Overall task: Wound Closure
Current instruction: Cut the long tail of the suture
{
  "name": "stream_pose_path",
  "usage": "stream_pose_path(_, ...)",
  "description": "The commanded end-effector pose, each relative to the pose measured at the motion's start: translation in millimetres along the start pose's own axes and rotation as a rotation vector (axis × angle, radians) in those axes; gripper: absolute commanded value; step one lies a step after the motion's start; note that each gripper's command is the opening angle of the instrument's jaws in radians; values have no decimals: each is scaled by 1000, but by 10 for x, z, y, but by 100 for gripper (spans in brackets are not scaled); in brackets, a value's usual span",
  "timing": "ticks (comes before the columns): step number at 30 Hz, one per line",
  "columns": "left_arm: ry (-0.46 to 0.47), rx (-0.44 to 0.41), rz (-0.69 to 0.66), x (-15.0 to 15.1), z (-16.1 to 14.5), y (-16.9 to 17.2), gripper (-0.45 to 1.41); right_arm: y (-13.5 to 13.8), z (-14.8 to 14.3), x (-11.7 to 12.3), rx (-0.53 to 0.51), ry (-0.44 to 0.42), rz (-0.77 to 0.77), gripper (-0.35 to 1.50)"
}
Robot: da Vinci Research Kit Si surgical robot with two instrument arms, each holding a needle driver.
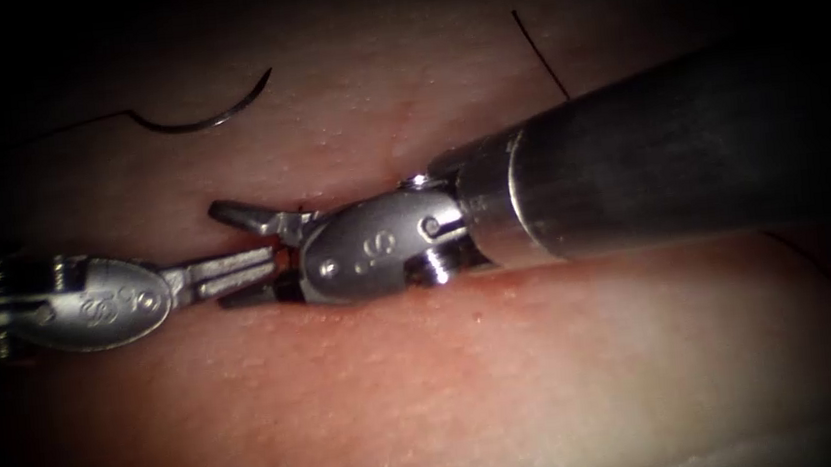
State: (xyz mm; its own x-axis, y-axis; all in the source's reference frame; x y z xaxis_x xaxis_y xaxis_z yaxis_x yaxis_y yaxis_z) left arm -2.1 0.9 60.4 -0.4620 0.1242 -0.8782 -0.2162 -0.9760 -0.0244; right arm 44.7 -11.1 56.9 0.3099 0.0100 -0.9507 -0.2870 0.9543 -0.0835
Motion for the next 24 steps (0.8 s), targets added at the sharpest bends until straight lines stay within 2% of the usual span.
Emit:
stream_pose_path(1,2,-1,-3,-3,7,0,-45,-3,10,-3,1,3,-2,128)
stream_pose_path(5,6,-5,-9,-2,6,1,-45,-5,14,-6,9,10,-19,126)
stream_pose_path(11,9,-8,-7,-2,6,4,-45,2,15,-11,11,12,-26,113)
stream_pose_path(16,10,-9,-6,-2,6,4,-45,-4,20,-11,9,12,-30,101)
stream_pose_path(19,11,-9,-12,-2,6,5,-45,-6,24,-14,7,11,-41,88)
stream_pose_path(21,11,-9,-11,-2,6,6,-45,-5,25,-17,5,10,-43,69)
stream_pose_path(23,13,-11,-11,-2,6,7,-45,-5,26,-18,5,10,-44,66)
stream_pose_path(24,13,-11,-10,-2,6,7,-45,-5,26,-19,5,10,-44,54)
